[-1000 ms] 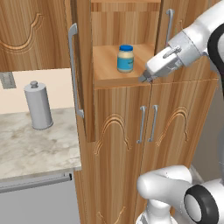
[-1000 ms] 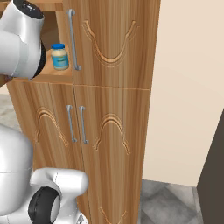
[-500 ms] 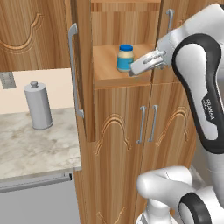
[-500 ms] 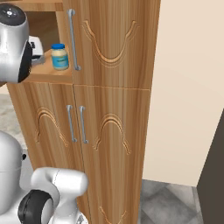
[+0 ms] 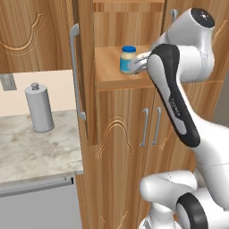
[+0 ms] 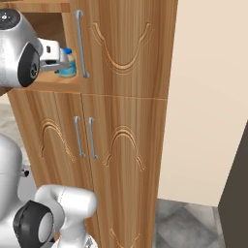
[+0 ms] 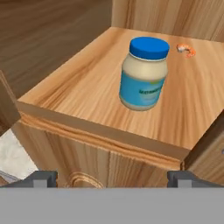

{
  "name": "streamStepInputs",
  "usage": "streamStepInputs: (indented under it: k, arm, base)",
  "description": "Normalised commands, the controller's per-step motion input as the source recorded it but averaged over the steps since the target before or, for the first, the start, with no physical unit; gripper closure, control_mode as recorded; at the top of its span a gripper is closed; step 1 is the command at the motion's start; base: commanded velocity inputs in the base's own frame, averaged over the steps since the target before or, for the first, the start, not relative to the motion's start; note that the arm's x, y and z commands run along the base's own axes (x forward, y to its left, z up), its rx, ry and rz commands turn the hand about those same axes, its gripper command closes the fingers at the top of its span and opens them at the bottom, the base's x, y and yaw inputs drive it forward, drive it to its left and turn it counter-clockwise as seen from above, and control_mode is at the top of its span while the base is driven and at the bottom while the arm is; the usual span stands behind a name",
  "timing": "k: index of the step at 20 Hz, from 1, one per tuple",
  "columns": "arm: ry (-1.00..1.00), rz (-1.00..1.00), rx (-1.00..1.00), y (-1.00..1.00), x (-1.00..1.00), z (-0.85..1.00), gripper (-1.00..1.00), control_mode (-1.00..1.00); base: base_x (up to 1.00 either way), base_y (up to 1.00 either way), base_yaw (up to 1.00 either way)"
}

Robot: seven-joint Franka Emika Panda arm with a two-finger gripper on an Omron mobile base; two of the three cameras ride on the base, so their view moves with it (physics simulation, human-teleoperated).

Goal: The dining table condiment station is running low on mayonnaise. Refill the condiment station by opening the cabinet and taking the mayonnaise from the cabinet and placing it on the dining table.

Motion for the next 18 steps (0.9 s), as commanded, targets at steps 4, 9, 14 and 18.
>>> streamStepInputs:
  k: [4, 9, 14, 18]
  arm:
    - [-0.11, -0.35, 0.0, -0.15, 0.45, -0.02, -1.0, -1.0]
    - [-0.14, -0.22, 0.05, 0.0, 0.31, 0.0, -1.0, -1.0]
    - [-0.05, -0.13, 0.1, 0.0, 0.33, 0.0, -1.0, -1.0]
    - [0.0, -0.02, 0.1, 0.0, 0.41, 0.08, -1.0, -1.0]
  base:
    - [0.0, 0.0, 0.0]
    - [0.0, 0.0, 0.0]
    - [0.0, 0.0, 0.0]
    - [0.0, 0.0, 0.0]
